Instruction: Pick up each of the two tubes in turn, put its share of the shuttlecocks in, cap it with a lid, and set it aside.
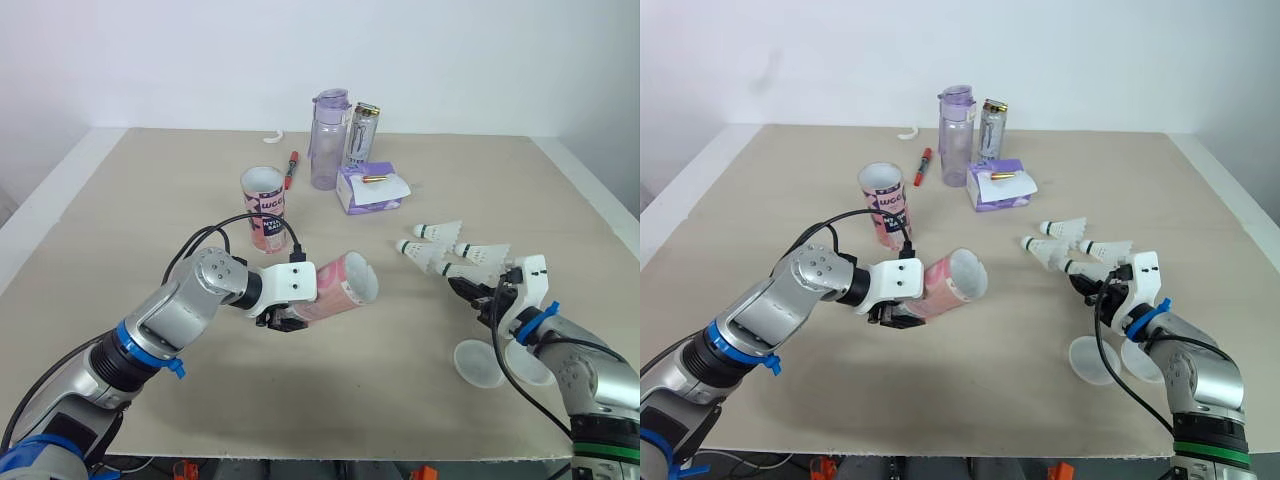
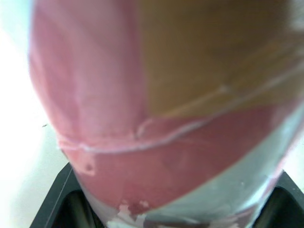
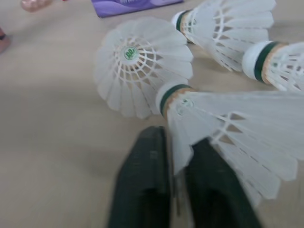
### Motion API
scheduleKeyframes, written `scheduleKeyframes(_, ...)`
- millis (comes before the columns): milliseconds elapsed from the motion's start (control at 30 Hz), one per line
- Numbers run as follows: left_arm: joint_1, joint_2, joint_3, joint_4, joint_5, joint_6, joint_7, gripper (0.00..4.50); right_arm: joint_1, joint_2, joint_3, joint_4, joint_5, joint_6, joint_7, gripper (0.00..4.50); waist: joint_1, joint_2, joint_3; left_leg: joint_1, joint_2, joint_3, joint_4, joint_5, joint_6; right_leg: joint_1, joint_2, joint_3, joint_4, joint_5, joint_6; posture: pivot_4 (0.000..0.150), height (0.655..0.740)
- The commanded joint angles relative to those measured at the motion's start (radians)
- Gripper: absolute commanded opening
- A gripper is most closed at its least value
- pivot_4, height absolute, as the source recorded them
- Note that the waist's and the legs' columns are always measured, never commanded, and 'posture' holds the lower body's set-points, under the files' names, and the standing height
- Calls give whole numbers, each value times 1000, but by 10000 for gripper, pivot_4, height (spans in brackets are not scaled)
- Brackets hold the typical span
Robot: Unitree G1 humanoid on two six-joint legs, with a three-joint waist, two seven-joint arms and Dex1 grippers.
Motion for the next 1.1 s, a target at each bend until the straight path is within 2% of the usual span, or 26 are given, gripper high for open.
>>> scheduleKeyframes(33,19,11,-22,23,15,24,6,28000,-16,1,-10,-32,7,0,-8,999,0,0,0,0,0,0,0,0,0,0,0,0,0,0,0,1500,7400)
scheduleKeyframes(200,15,9,-22,33,16,19,6,28000,14,-5,-15,-97,14,3,-12,999,0,0,0,0,0,0,0,0,0,0,0,0,0,0,0,1500,7400)
scheduleKeyframes(367,12,9,-21,43,15,10,1,28000,94,-43,-58,-279,36,26,-12,999,0,0,0,0,0,0,0,0,0,0,0,0,0,0,0,1500,7400)
scheduleKeyframes(533,3,6,-25,59,14,-5,-8,28000,166,-172,-129,-462,73,64,55,999,1,0,0,0,0,0,0,0,0,0,0,0,0,0,0,1500,7400)
scheduleKeyframes(667,-6,4,-31,75,15,-23,-24,28000,133,-391,-132,-562,56,-59,301,999,1,0,0,1,0,0,0,0,0,0,0,1,0,0,0,1500,7400)
scheduleKeyframes(833,-15,-3,-32,88,18,-32,-29,28000,-3,-503,11,-640,-11,-249,455,999,0,2,0,2,0,0,1,0,0,0,0,1,0,0,0,1500,7400)
scheduleKeyframes(900,-16,-4,-31,87,18,-31,-31,28000,-41,-507,61,-641,-39,-276,460,999,2,-3,1,2,1,-1,0,0,0,0,0,-1,0,0,-1,1500,7400)
scheduleKeyframes(1100,-16,-13,-25,69,15,-14,-26,28000,-220,-464,285,-557,-205,-420,487,999,4,-3,1,-2,-2,1,0,0,-1,-1,-3,0,-1,-2,1,1500,7400)
